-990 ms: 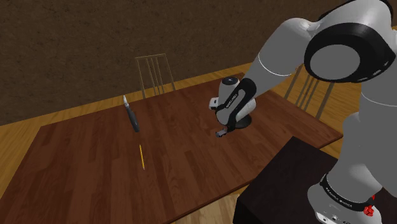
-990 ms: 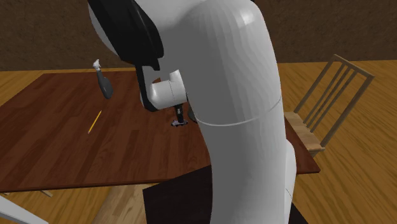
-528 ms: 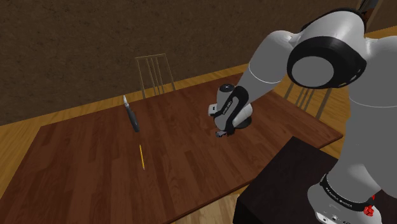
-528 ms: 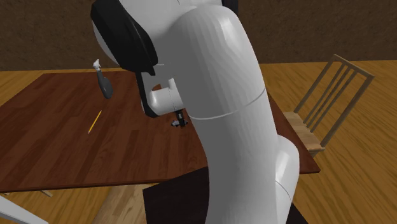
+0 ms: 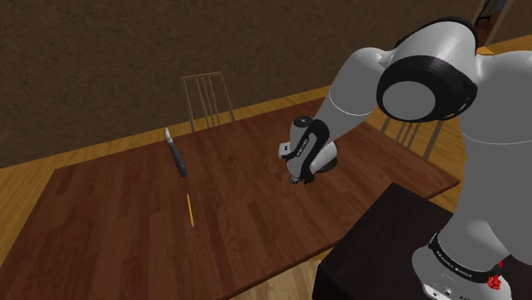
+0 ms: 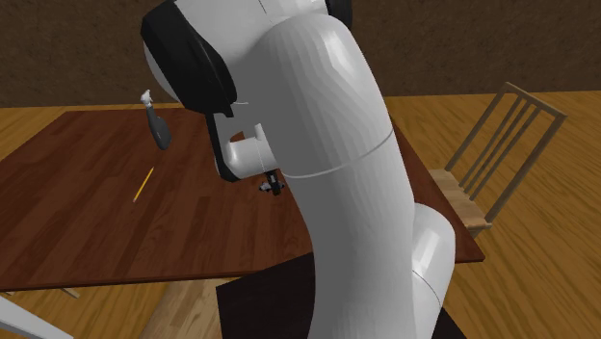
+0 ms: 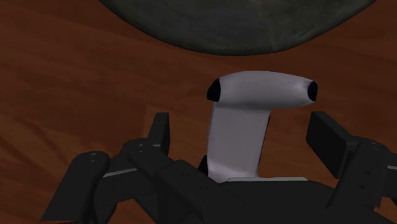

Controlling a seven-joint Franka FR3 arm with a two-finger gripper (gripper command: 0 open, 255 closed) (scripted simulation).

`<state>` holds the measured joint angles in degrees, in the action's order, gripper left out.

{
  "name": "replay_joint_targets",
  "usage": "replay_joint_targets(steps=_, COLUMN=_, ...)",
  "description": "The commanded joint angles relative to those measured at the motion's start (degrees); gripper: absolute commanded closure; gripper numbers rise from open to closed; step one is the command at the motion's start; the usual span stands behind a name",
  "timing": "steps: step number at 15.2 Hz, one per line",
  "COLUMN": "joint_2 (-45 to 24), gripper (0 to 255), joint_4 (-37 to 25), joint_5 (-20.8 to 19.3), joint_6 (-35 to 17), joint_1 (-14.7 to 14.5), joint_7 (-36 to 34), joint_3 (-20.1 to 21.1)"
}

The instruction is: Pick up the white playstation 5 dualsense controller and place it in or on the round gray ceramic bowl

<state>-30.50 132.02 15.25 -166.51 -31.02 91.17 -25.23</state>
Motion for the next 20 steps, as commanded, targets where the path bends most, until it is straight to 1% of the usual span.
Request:
replay_joint_targets(steps=1, joint_2=-0.02, gripper=0, joint_4=0.00, joint_5=0.01, joint_6=-0.02, joint_1=0.01, joint_7=0.01, joint_3=0.02)
replay_joint_targets(steps=2, joint_2=-0.02, gripper=255, joint_4=-0.01, joint_5=0.01, joint_6=-0.01, joint_1=0.01, joint_7=0.01, joint_3=0.02)
replay_joint_targets(steps=11, joint_2=-0.02, gripper=255, joint_4=0.00, joint_5=0.01, joint_6=-0.01, joint_1=0.01, joint_7=0.01, joint_3=0.02)
replay_joint_targets(steps=20, joint_2=6.64, gripper=255, joint_4=1.63, joint_5=-4.40, joint_6=5.31, joint_1=-5.24, joint_7=-2.62, joint_3=-6.31)
